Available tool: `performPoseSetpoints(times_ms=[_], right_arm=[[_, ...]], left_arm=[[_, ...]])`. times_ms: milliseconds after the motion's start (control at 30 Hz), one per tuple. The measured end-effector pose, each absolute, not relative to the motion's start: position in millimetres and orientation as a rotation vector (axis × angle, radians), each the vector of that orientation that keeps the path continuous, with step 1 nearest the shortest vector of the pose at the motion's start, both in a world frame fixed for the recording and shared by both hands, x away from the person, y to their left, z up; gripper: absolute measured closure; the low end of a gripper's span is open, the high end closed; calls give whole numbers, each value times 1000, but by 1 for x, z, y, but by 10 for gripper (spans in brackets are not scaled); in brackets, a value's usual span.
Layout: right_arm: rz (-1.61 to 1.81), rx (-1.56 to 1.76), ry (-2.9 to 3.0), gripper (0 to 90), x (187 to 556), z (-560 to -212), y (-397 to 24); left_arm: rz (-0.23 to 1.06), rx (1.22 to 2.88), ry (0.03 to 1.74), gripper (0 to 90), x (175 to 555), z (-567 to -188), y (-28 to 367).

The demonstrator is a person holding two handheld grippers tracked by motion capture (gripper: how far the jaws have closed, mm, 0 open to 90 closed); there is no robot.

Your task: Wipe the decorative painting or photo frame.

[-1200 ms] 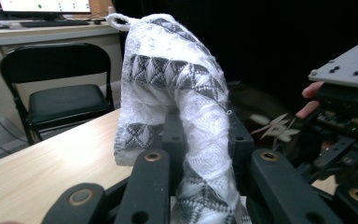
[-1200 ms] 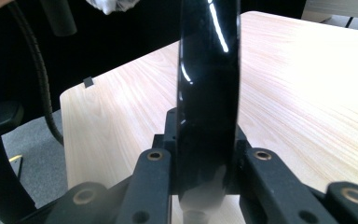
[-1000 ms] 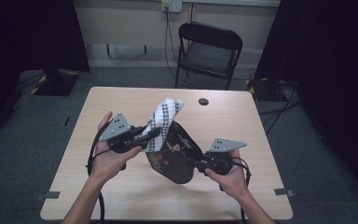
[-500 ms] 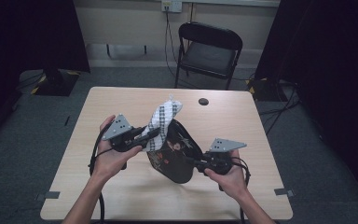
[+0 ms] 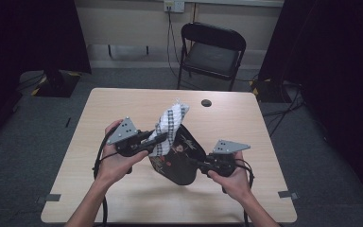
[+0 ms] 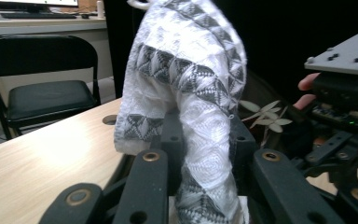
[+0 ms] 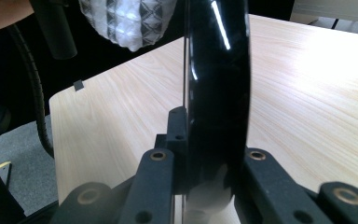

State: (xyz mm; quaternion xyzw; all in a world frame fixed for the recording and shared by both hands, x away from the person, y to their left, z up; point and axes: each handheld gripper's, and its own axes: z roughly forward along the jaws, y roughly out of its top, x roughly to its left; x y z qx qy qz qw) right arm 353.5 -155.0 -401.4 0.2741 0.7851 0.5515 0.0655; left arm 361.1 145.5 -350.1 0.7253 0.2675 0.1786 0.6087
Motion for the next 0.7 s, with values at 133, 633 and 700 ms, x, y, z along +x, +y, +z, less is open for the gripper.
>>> performPoseSetpoints(times_ms=[133, 633, 700], right_arm=[[1664, 831, 2367, 804, 353, -401, -154], [1663, 822, 2367, 801, 353, -401, -153], [1661, 824, 2366, 801, 353, -401, -154]], left_arm=[[393, 1664, 668, 735, 368, -356, 154], [392, 1709, 587, 744, 354, -346, 136], [410, 1715, 596, 744, 355, -347, 135]])
